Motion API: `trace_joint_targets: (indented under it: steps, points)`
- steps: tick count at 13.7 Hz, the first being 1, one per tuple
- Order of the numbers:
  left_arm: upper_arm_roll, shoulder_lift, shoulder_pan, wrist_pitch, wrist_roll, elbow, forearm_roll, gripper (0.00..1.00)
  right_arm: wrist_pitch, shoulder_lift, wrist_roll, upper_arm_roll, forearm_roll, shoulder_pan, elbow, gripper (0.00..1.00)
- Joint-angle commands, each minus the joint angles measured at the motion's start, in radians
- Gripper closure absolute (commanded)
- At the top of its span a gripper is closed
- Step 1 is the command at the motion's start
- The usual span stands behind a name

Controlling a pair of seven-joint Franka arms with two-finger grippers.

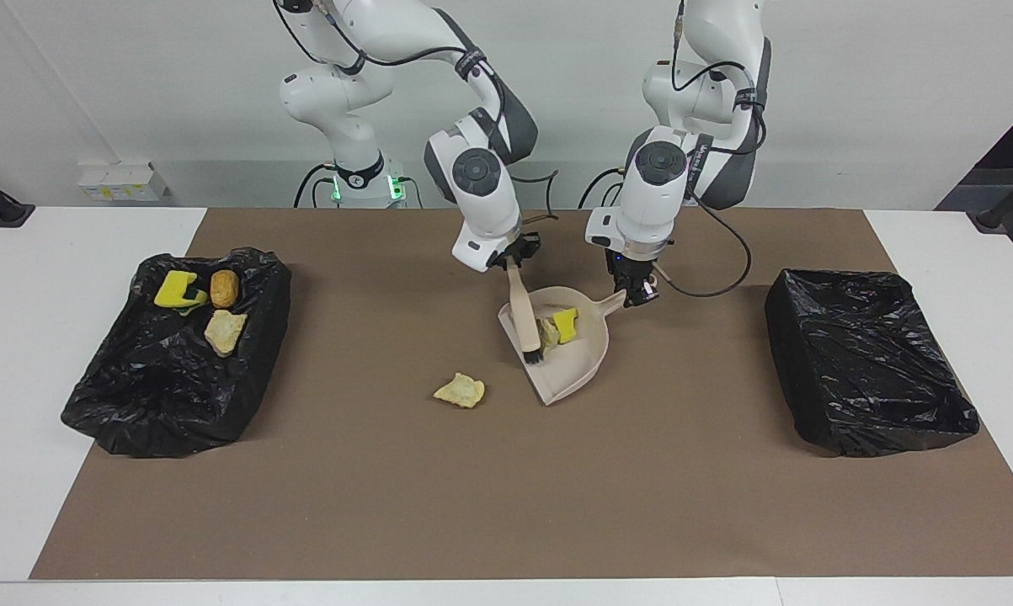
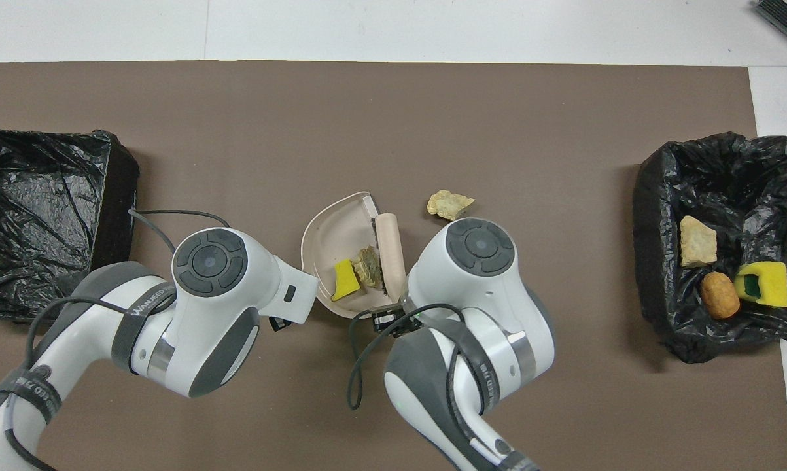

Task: Sweep and dump trash in bin
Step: 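Sweep the sponge and bread pieces into the dustpan with the right gripper's brush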

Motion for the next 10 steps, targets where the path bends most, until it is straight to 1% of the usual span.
trace_joint_targets:
  steps: [1, 2, 4, 6, 8, 9, 10]
  points:
    - [0.011, -0.032, -0.003, 0.028, -0.027, -0.041, -0.007, 1.00, -0.108, 0.010, -0.031, 0.007, -0.115, -0.100, 0.088, 1.00]
    - [0.011, -0.034, -0.002, 0.030, -0.030, -0.044, -0.008, 1.00, -0.143, 0.013, -0.027, 0.005, -0.163, -0.123, 0.108, 1.00]
    - [0.014, -0.032, 0.005, 0.052, -0.031, -0.048, -0.022, 1.00, -0.142, 0.022, -0.029, 0.007, -0.256, -0.178, 0.110, 1.00]
    - [0.014, -0.028, 0.023, 0.071, -0.036, -0.048, -0.065, 1.00, -0.121, 0.036, -0.035, 0.007, -0.351, -0.212, 0.108, 1.00]
    - [0.014, -0.028, 0.020, 0.074, -0.097, -0.048, -0.068, 1.00, -0.079, 0.053, -0.043, 0.007, -0.410, -0.238, 0.102, 1.00]
    - [0.014, -0.029, 0.017, 0.074, -0.103, -0.048, -0.068, 1.00, -0.059, 0.078, -0.066, 0.008, -0.431, -0.258, 0.105, 1.00]
    - [0.014, -0.028, 0.015, 0.073, -0.105, -0.048, -0.068, 1.00, -0.042, 0.102, -0.066, 0.008, -0.447, -0.256, 0.108, 1.00]
